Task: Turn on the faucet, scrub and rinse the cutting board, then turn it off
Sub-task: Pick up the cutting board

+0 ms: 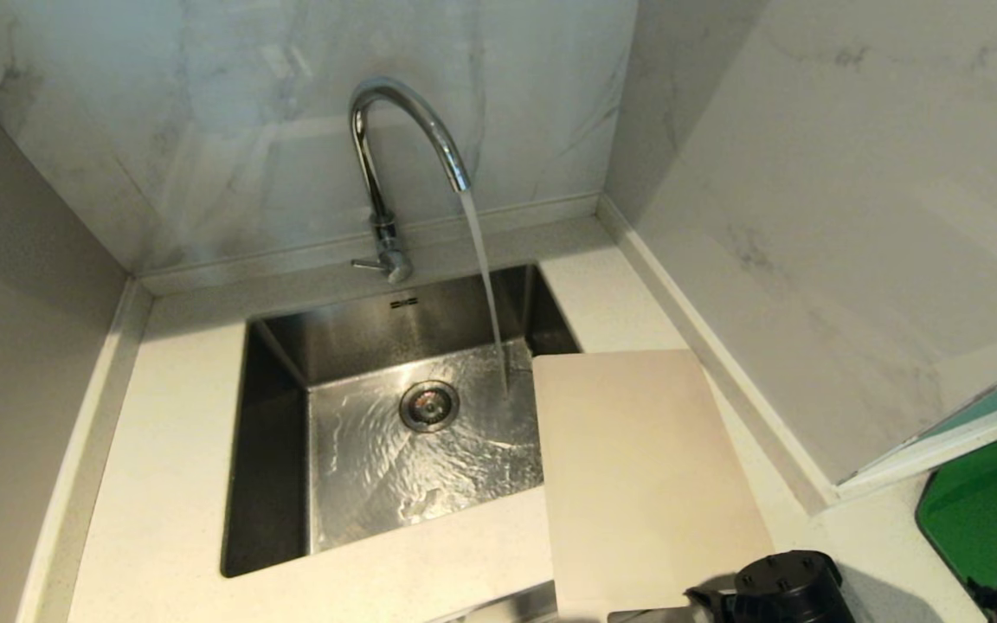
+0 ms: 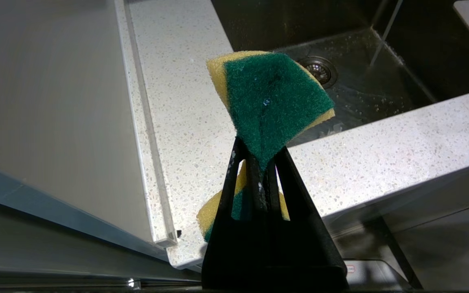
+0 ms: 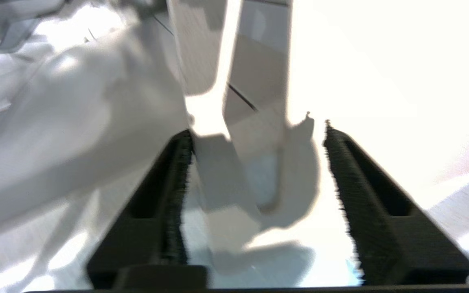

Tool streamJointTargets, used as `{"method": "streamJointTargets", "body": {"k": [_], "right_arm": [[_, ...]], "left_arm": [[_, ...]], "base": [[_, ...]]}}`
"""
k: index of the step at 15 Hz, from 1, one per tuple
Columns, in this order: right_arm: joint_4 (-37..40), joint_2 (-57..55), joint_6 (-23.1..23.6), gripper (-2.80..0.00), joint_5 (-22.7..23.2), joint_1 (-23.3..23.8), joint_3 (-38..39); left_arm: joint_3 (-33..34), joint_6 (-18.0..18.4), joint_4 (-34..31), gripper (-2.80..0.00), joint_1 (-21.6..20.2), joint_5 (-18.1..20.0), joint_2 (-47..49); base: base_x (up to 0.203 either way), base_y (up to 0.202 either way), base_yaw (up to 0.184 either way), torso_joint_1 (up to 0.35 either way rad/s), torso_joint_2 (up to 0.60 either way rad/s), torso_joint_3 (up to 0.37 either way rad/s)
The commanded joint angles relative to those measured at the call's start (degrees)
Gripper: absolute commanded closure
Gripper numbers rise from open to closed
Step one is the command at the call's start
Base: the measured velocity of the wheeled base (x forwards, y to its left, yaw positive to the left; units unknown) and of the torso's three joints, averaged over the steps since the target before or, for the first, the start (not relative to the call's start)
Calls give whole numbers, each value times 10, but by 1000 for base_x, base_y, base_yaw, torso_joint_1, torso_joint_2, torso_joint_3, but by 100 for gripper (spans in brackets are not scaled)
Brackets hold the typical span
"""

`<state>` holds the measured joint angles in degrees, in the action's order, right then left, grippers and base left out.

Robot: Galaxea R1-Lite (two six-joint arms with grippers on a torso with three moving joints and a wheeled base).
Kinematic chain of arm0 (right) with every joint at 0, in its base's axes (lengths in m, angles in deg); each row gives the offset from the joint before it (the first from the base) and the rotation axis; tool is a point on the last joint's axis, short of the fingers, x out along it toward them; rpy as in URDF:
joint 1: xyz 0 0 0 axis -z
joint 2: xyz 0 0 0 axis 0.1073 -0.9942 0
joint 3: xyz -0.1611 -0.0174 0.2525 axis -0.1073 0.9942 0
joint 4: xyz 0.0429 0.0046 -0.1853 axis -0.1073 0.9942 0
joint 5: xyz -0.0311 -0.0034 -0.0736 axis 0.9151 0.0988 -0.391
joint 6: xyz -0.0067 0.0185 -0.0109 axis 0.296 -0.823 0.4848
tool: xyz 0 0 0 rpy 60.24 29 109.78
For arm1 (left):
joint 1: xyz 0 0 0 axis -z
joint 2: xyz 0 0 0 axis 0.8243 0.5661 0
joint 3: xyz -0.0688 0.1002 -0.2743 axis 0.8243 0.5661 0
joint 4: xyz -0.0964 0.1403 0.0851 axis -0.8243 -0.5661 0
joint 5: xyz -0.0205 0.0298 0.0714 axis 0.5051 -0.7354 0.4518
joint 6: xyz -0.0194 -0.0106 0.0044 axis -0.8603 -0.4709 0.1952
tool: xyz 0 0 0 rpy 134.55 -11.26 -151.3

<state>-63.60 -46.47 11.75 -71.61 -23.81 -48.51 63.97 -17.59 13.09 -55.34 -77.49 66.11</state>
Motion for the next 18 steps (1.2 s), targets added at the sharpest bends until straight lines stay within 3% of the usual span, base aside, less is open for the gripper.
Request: {"method": "streamJointTargets", "body": {"k": [1, 18], "right_arm": [[-4, 51, 42, -280, -2, 34, -2], [-3, 61, 40, -280, 32, 43, 7]], "left_arm": [[0, -1, 0, 0, 0, 0, 0], [0, -1, 0, 0, 0, 0, 1]], "base": [[0, 0, 0, 0, 0, 0], [0, 0, 0, 0, 0, 0]]}}
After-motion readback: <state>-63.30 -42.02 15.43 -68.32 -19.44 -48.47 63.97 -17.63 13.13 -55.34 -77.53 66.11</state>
